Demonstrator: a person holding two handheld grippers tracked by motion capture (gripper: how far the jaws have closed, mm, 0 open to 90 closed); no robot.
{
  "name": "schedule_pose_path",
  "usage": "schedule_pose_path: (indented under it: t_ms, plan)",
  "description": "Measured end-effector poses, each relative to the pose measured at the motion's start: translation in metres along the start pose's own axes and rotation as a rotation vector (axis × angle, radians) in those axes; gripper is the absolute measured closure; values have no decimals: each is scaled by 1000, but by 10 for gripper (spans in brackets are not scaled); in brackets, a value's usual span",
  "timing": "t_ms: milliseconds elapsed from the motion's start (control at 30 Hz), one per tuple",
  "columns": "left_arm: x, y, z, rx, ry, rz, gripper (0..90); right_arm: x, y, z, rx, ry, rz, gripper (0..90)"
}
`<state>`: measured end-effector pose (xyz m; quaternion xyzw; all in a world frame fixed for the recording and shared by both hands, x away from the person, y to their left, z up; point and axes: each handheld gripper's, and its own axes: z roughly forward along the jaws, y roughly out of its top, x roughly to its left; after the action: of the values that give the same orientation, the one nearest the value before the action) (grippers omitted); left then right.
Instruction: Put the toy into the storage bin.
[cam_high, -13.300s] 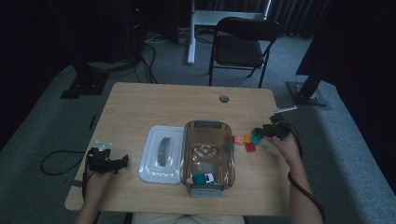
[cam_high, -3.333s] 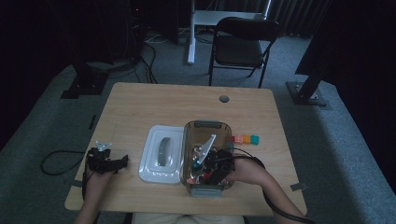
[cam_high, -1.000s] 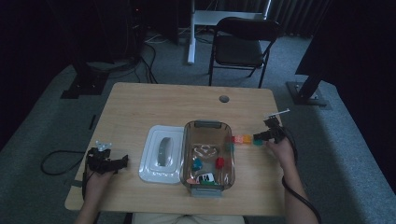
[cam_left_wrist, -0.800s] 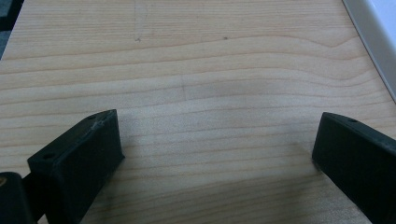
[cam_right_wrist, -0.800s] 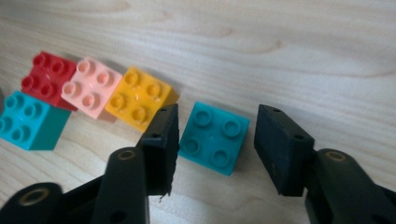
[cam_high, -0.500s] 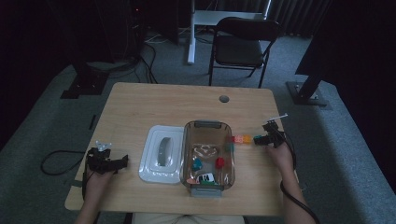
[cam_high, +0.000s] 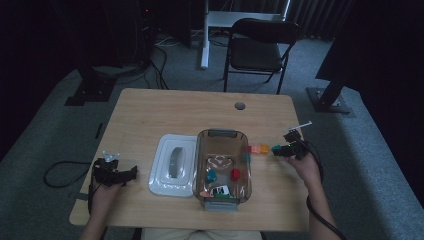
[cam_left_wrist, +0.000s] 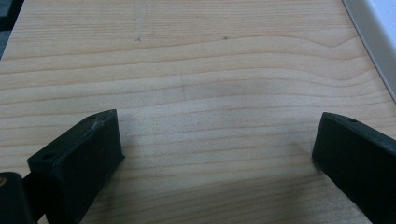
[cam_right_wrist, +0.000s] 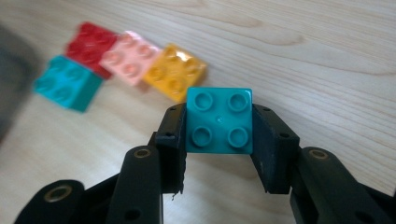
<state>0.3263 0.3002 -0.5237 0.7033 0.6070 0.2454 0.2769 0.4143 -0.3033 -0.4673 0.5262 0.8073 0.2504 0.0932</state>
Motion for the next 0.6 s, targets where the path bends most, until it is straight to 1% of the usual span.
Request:
schedule_pose_path:
  t_ms: [33, 167, 300, 400, 433, 467, 600]
  plan:
    - [0, 0, 0, 0, 0, 0, 20, 4, -1, -6, -9, 21, -22, 586]
    - [0, 0, 0, 0, 0, 0, 20, 16, -5, -21, -26, 37, -76, 585]
    - [0, 0, 0, 0, 0, 0, 20, 27, -8, -38, -46, 67, -132, 586]
    - [0, 0, 0, 0, 0, 0, 20, 40, -8, -53, -67, 96, -185, 586]
    - [0, 0, 0, -1, 0, -1, 20, 47, -7, -61, -84, 109, -213, 586]
    - [0, 0, 0, -1, 0, 0, 20, 51, -6, -66, -91, 112, -228, 586]
    - [0, 0, 0, -1, 0, 0, 20, 71, -1, -86, -132, 150, -312, 586]
